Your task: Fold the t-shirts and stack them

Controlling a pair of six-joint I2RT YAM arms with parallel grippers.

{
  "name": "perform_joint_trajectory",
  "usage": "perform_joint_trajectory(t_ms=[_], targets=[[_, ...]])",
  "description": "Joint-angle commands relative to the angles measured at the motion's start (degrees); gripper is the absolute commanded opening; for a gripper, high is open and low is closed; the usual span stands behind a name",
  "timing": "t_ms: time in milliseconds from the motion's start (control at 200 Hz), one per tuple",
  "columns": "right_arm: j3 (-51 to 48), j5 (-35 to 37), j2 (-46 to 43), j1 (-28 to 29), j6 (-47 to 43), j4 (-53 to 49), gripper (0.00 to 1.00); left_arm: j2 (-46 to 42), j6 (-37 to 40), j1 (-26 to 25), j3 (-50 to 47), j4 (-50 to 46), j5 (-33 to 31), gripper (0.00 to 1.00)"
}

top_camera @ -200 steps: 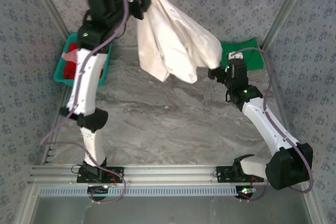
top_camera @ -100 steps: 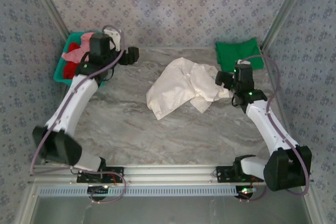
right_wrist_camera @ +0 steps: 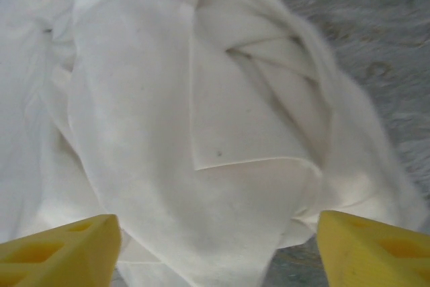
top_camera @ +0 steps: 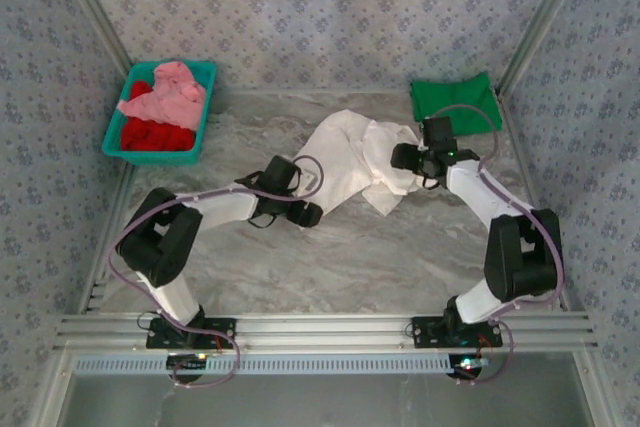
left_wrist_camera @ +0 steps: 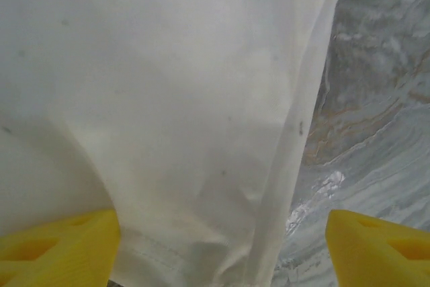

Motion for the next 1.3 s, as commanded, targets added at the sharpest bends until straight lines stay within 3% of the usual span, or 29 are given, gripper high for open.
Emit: perform_joint_trajectory(t_ms=[0, 145, 240, 310, 340, 400, 460, 530, 575, 804, 889, 929, 999, 1154, 1299], targets=[[3.0, -2.5, 3.9, 0.0, 0.1, -3.1, 0.73, 1.8, -0.2, 0.5, 2.3, 3.6, 1.0, 0.80], [4.1, -3.4, 8.2, 0.1, -0.3, -3.4, 0.70, 3.8, -0.5, 0.4, 1.5, 5.4, 1.3, 0.76], [4.5, -4.8, 10.1, 0.0, -0.3, -2.9, 0.58, 4.1, -0.8, 0.4, 1.2, 5.4, 1.2, 0.60], [4.5, -5.1, 10.4, 0.0, -0.2, -2.3, 0.38, 3.6, -1.1, 0.5, 0.5, 5.3, 0.0, 0.29], [4.5, -5.2, 10.3, -0.1, 0.0, -2.3, 0.31, 3.0, -1.1, 0.5, 0.3, 5.2, -0.8, 0.21], [4.6, -5.4, 9.5, -0.4, 0.0, -2.2, 0.20, 1.6, -1.5, 0.8, -0.1, 4.6, -2.2, 0.12], [5.0, -5.6, 8.6, -0.7, -0.2, -2.7, 0.10, -0.4, -2.2, 1.6, -0.6, 4.3, -3.4, 0.10], [5.5, -5.6, 6.8, -0.7, -0.4, -3.8, 0.04, -3.2, -3.2, 2.9, -1.3, 4.0, -3.7, 0.00], [5.5, -5.3, 5.2, -0.8, -0.5, -4.1, 0.00, -5.2, -3.9, 4.1, -1.7, 3.8, -3.9, 0.00], [1.6, -4.0, -3.3, -2.1, 0.9, -3.8, 0.00, -13.1, -4.0, 8.1, -2.2, -0.9, -4.7, 0.00], [1.5, -4.5, -2.9, -2.7, 1.2, -5.1, 0.29, -14.3, -3.7, 9.0, -2.3, -2.6, -5.1, 0.00], [1.5, -4.8, -2.0, -2.7, 1.3, -5.7, 0.47, -14.6, -3.8, 9.3, -2.7, -2.7, -5.5, 0.00], [1.5, -5.6, 0.3, -2.7, 1.4, -6.5, 0.57, -14.6, -4.3, 9.9, -3.6, -2.1, -5.6, 0.00], [1.5, -7.0, 5.6, -2.3, 2.0, -6.7, 0.62, -14.3, -5.6, 10.6, -4.2, -1.3, -6.0, 0.00], [2.3, -8.0, 9.4, -1.6, 1.8, -5.7, 0.57, -15.6, -7.3, 12.2, -5.2, 0.8, -6.0, 0.00]])
